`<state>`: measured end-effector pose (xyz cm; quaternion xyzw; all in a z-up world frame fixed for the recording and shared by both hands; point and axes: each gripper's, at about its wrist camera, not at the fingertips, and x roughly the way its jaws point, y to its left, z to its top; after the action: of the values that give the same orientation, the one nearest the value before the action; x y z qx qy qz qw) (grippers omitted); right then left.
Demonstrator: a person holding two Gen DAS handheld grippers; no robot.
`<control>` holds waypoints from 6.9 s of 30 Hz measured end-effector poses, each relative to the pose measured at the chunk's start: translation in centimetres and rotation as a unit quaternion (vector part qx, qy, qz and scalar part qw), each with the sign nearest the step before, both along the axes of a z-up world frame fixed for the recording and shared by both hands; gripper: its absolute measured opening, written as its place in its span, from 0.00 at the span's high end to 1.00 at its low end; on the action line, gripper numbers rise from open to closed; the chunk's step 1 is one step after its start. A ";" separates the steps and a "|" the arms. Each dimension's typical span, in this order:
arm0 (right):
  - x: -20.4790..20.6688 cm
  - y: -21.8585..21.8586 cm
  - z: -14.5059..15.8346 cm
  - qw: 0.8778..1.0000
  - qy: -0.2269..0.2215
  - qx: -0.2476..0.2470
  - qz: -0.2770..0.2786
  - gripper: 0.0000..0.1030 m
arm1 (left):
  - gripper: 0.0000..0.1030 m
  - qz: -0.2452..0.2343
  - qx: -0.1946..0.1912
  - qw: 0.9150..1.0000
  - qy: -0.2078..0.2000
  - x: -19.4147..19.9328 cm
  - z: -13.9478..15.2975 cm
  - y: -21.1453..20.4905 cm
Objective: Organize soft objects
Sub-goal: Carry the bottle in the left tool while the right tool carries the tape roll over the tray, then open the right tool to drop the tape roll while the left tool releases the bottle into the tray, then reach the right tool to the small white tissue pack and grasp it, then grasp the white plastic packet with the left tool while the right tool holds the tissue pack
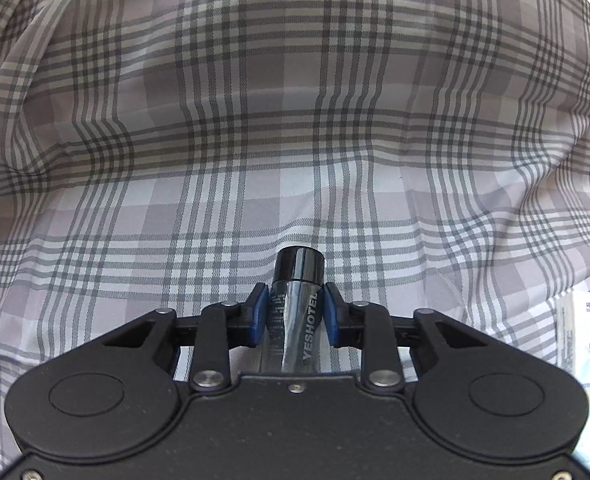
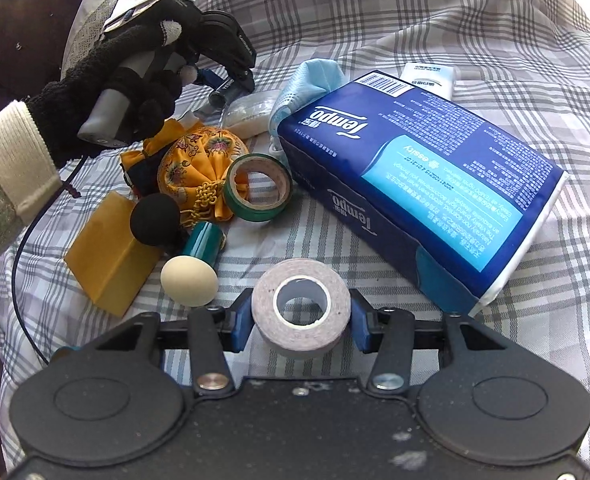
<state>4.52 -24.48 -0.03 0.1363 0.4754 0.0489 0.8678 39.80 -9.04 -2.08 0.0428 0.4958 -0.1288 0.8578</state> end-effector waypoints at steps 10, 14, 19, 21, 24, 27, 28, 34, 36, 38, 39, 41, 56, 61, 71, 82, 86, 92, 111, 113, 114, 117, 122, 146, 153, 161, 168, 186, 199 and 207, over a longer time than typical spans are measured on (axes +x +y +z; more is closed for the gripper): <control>-1.4 -1.0 2.0 0.999 -0.017 -0.012 -0.030 0.54 | 0.73 0.009 0.004 1.000 -0.029 -6.3 6.0 2.0; -2.8 -1.1 3.2 0.999 -0.026 -0.008 -0.037 0.54 | 0.73 0.002 0.019 0.999 -0.031 -10.7 8.5 3.3; -5.4 -0.4 4.8 0.999 -0.039 0.000 -0.036 0.54 | 0.73 -0.017 0.007 0.999 -0.037 -17.2 10.8 5.2; -6.4 -0.3 5.3 0.999 -0.042 0.005 -0.033 0.54 | 0.73 -0.028 0.001 0.999 -0.039 -20.1 11.5 5.7; -8.2 0.1 5.9 0.998 -0.046 0.008 -0.030 0.54 | 0.72 -0.044 -0.011 0.998 -0.035 -23.8 11.6 6.3; -9.7 0.3 6.2 0.999 -0.046 0.008 -0.029 0.54 | 0.72 -0.047 -0.029 0.998 -0.018 -26.7 11.1 7.1; -10.2 0.4 6.3 0.999 -0.044 0.010 -0.028 0.54 | 0.72 -0.046 -0.033 0.998 -0.013 -27.6 10.7 7.3; -12.3 0.6 5.9 0.999 -0.023 0.013 -0.021 0.54 | 0.72 -0.017 -0.035 0.998 0.038 -31.8 7.2 8.8; -13.0 0.8 5.6 1.000 -0.012 0.013 -0.021 0.54 | 0.72 -0.006 -0.038 0.998 0.055 -33.1 6.0 9.3; -13.5 0.9 5.2 1.000 -0.001 0.012 -0.021 0.54 | 0.72 0.002 -0.036 0.997 0.068 -34.1 5.0 9.5; -13.6 0.9 5.0 1.000 0.004 0.011 -0.021 0.54 | 0.72 0.005 -0.036 0.997 0.074 -34.7 4.5 9.7; -13.8 1.2 4.6 1.000 0.018 0.009 -0.019 0.54 | 0.72 0.017 -0.035 0.996 0.081 -35.7 3.8 10.0; -14.1 3.1 4.2 0.999 0.034 -0.001 0.006 0.54 | 0.68 0.028 -0.001 0.997 0.072 -38.4 2.9 10.1; -14.1 3.2 4.4 1.000 0.029 -0.003 0.007 0.54 | 0.68 0.030 0.000 0.997 0.077 -38.4 2.7 10.0; -13.9 3.2 3.9 0.999 0.043 0.000 0.010 0.52 | 0.68 0.031 0.006 0.996 0.088 -38.4 2.2 9.9; -13.8 3.3 3.9 0.999 0.042 -0.004 0.014 0.51 | 0.67 0.028 0.013 0.995 0.093 -38.2 2.0 9.6; -13.7 3.3 3.8 0.999 0.043 -0.004 0.014 0.51 | 0.67 0.031 0.016 0.995 0.098 -38.0 1.8 9.6; -13.6 3.2 3.4 0.999 0.047 -0.003 0.012 0.51 | 0.67 0.033 0.026 0.994 0.103 -38.0 1.3 9.4; -13.8 3.2 2.6 0.998 0.056 -0.004 0.012 0.51 | 0.66 0.043 0.049 0.994 0.089 -38.5 1.6 8.9; -13.8 3.1 2.5 0.998 0.057 -0.004 0.010 0.51 | 0.66 0.044 0.053 0.994 0.084 -38.5 1.8 8.9; -13.8 3.1 2.4 0.998 0.058 -0.005 0.010 0.51 | 0.66 0.046 0.054 0.994 0.080 -38.6 1.8 8.9; -13.7 3.1 2.1 0.998 0.066 -0.014 0.008 0.51 | 0.66 0.051 0.059 0.995 0.070 -38.6 2.0 9.0; -13.8 3.2 1.8 0.997 0.073 -0.020 0.005 0.51 | 0.66 0.055 0.065 0.995 0.049 -38.8 2.5 9.0; -10.7 1.7 9.5 0.987 -0.110 -0.104 -0.050 0.31 | 0.52 0.074 0.047 0.989 -0.121 -37.3 9.0 7.8; -7.8 0.6 12.9 0.965 -0.197 -0.139 -0.102 0.21 | 0.52 0.101 0.057 0.982 -0.152 -35.3 10.6 7.7; -1.4 -2.9 14.6 0.957 -0.218 -0.111 -0.155 0.22 | 0.52 0.097 0.037 0.985 -0.134 -31.7 10.7 7.6; 7.0 -6.0 12.5 0.966 -0.170 -0.124 -0.150 0.27 | 0.52 0.099 0.031 0.987 -0.120 -28.6 10.0 7.5; 21.8 -8.4 0.2 0.985 0.036 -0.057 -0.158 0.38 | 0.52 0.110 0.039 0.992 -0.049 -22.7 6.9 8.3; 21.8 -7.6 -2.3 0.983 0.013 -0.073 -0.171 0.51 | 0.53 0.108 0.025 0.994 -0.022 -17.7 8.3 7.3; 21.6 -6.8 -2.4 0.979 -0.001 -0.098 -0.177 0.52 | 0.53 0.087 0.011 0.996 -0.005 -13.6 8.4 3.8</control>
<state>26.14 -31.30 -2.41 0.1328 0.4457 -0.1521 0.8721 26.21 -5.28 6.30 0.0100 0.4944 -0.0483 0.8678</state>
